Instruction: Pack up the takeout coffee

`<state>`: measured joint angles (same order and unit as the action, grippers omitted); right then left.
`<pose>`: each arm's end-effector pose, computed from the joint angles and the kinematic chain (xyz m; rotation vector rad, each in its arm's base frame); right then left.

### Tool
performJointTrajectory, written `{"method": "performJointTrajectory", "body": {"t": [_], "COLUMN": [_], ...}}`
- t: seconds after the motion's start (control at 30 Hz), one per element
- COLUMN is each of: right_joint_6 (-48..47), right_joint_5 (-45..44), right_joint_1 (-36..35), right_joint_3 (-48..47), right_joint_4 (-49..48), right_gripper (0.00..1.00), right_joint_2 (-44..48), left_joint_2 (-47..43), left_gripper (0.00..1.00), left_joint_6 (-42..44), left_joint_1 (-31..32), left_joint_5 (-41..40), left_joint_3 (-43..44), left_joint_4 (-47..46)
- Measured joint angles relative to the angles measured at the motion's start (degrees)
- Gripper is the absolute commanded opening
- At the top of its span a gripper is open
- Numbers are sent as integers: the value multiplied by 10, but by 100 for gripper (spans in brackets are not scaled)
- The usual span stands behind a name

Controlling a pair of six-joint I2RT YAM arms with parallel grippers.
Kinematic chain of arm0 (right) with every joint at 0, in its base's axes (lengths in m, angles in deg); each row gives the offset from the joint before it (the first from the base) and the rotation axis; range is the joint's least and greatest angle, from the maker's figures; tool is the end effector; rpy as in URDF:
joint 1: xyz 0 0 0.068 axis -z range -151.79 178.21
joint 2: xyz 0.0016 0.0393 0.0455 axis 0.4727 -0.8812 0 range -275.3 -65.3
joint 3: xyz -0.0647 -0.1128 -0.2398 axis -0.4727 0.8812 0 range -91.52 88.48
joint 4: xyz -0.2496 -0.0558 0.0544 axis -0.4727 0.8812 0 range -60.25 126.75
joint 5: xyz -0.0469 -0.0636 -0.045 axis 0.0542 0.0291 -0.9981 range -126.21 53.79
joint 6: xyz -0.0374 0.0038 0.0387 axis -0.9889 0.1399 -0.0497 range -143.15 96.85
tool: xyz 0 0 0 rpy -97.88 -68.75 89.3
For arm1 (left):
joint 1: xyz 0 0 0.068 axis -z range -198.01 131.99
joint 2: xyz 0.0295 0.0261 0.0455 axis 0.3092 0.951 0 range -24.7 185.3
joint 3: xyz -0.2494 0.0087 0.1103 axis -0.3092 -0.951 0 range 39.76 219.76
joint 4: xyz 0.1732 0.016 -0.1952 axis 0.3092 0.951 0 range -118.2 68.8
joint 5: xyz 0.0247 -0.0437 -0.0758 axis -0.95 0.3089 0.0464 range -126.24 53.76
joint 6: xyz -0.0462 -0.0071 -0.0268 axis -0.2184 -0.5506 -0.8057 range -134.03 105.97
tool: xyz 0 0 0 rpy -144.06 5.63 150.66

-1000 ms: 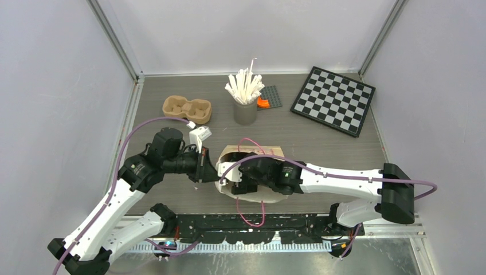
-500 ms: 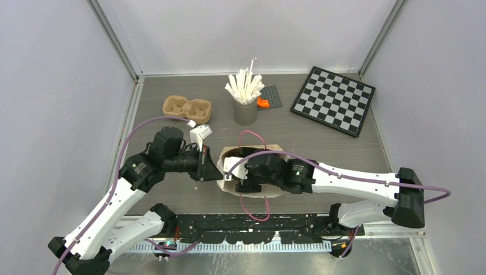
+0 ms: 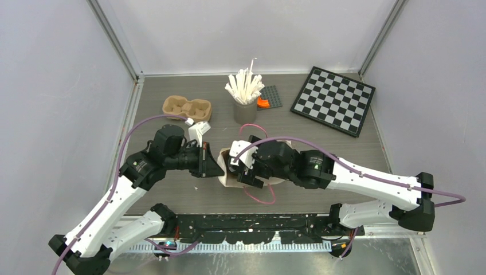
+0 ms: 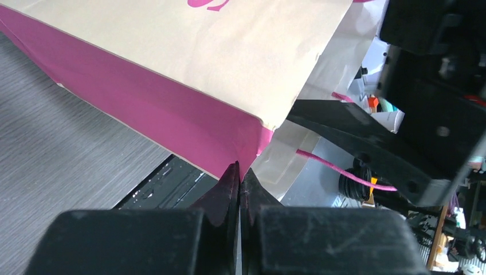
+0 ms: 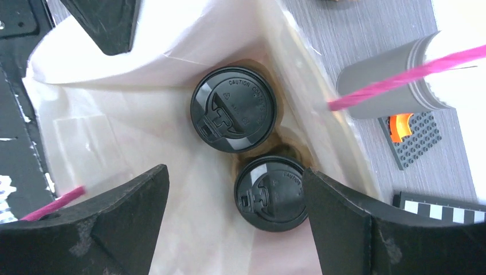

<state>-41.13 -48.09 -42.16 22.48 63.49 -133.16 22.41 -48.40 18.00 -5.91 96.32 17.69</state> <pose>0.0929 0.2385 0.3467 -1.4412 1.6513 0.2922 0.1159 -0.1065 0.3441 0.3598 2.3772 -1.2204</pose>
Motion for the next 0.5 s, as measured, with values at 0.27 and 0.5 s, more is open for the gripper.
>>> {"method": "performJointTrajectory", "body": {"t": [0.27,0.5], "right_joint_6": [55,127], "right_joint_5": [-6,-33], "right_joint_1": [0,1], "right_joint_3": [-50,-122], "right_joint_4": [60,83], "right_gripper": [90,90], "right_joint_2": [1,3], "left_joint_2": [8,28], "left_gripper": [5,7], "left_joint_6": [-43,-89], "left_joint_1": [0,0], "left_joint_5": [-22,-43], "left_joint_3": [3,11], "left_joint_4": [-9,-24]}}
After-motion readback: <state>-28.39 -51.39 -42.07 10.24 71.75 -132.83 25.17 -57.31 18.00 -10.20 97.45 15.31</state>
